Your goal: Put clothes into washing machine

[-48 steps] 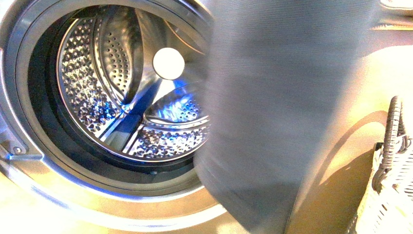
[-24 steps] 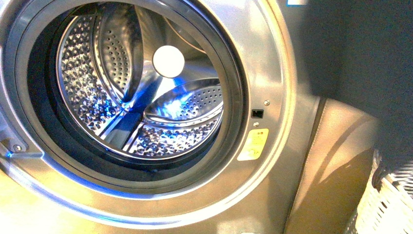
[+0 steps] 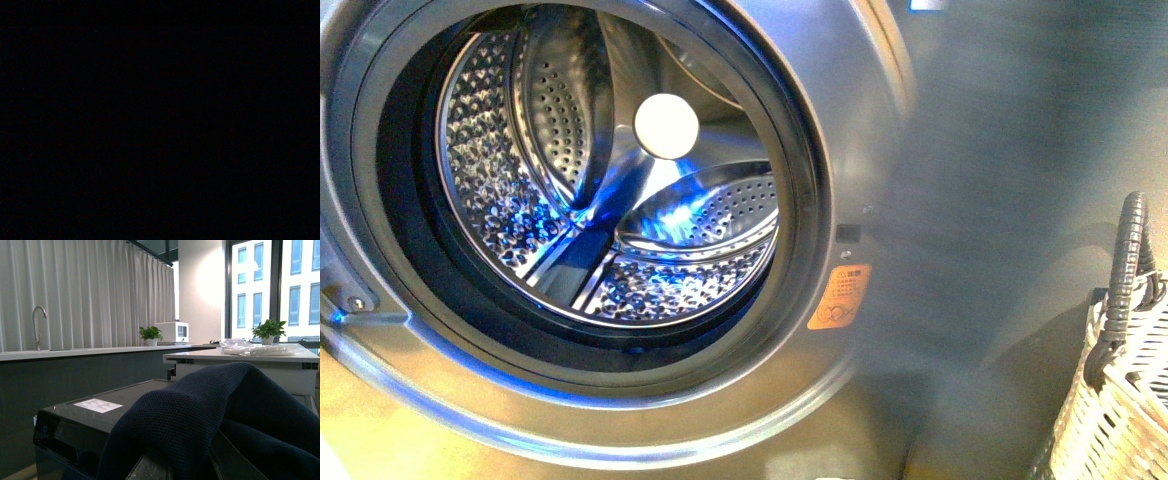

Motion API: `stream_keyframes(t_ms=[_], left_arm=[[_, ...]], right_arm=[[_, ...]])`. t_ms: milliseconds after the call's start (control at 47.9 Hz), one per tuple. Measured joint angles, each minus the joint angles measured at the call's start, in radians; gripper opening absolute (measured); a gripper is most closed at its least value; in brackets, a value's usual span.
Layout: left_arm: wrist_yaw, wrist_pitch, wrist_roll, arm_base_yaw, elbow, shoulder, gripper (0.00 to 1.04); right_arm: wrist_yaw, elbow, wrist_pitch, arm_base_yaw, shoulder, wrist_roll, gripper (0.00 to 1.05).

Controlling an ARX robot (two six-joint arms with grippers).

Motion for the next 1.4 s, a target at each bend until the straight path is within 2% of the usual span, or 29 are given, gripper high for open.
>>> stream_keyframes(t_ms=[42,355,459,480,835,898,1002,1107,1399], left_arm=[[-0.009,-0.002,0.003,0.001,0.0,0.0,0.94],[-0.055,0.029,0.01,0.021,-0.023,-0.032,0.29],[-0.065,0.031,0.004,0.027,-0.04,-0.057,0.15],[-0.066,0.031,0.004,0.027,-0.042,-0.06,0.15],[-0.087,0.048,-0.02,0.099,-0.143,-0.154,0.13],[-0.088,0.05,-0.026,0.122,-0.169,-0.178,0.13],[-0.095,0.051,-0.046,0.186,-0.234,-0.237,0.13],[-0.102,0.05,-0.07,0.256,-0.29,-0.297,0.13],[-0.088,0.05,-0.089,0.411,-0.416,-0.416,0.13]], right_arm=[[0.0,0.0,0.0,0.0,0.0,0.0,0.06],[-0.005,0.0,0.0,0.0,0.0,0.0,0.06],[-0.008,0.001,0.0,0.0,0.0,0.0,0.06],[-0.009,0.001,0.0,0.0,0.0,0.0,0.07],[-0.013,0.003,0.002,0.001,0.0,0.0,0.56],[-0.013,0.003,0.002,0.001,0.0,0.0,0.63],[-0.014,0.003,0.002,0.001,0.0,0.0,0.84],[-0.014,0.003,0.002,0.001,0.0,0.001,0.99],[-0.015,0.003,0.002,0.001,-0.002,0.001,0.97]])
